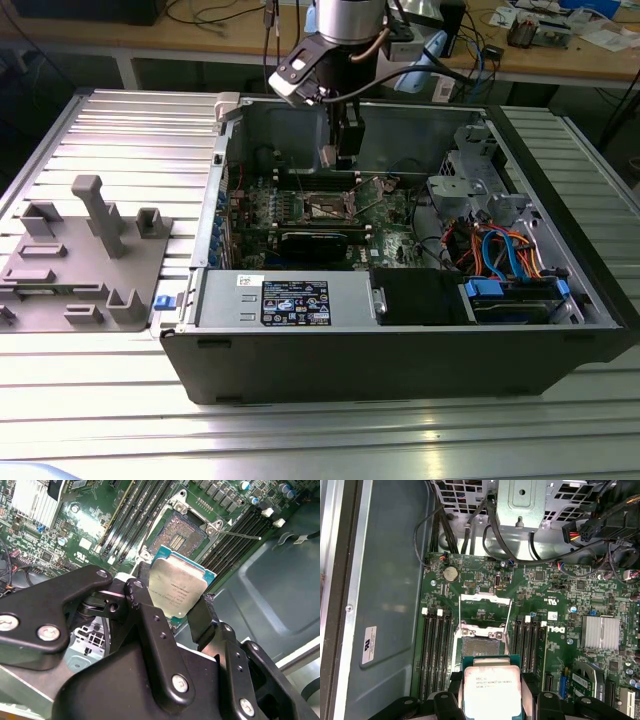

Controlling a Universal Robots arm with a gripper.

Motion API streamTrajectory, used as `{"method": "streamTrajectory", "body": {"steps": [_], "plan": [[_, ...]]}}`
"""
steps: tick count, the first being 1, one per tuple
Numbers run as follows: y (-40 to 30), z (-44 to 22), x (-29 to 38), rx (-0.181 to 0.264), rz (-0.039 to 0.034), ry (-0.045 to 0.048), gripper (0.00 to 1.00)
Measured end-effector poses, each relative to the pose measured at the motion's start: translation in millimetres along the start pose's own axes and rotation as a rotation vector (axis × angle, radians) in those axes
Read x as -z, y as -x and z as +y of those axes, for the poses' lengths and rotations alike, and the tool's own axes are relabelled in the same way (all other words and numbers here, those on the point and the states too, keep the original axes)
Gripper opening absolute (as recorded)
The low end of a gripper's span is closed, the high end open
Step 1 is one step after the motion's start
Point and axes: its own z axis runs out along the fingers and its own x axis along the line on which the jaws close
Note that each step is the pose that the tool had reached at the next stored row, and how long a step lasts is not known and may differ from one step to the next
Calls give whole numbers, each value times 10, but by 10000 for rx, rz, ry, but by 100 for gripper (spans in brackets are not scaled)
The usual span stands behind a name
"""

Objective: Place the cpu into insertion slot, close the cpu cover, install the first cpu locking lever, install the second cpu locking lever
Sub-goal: 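Place the cpu into insertion slot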

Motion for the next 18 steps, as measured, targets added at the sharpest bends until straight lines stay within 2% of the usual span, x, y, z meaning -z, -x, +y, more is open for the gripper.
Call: {"method": "streamTrajectory", "body": {"steps": [3, 6, 9, 11, 15, 18], "plan": [[0, -1, -7, -5, -7, 0, 55], [0, -1, -19, -360, -68, 1, 55], [1, -1, -20, -404, -77, 0, 55], [1, -5, -82, -405, -75, 0, 55], [1, -6, -88, -405, -76, 1, 55], [2, -8, -126, -404, -75, 1, 55]]}}
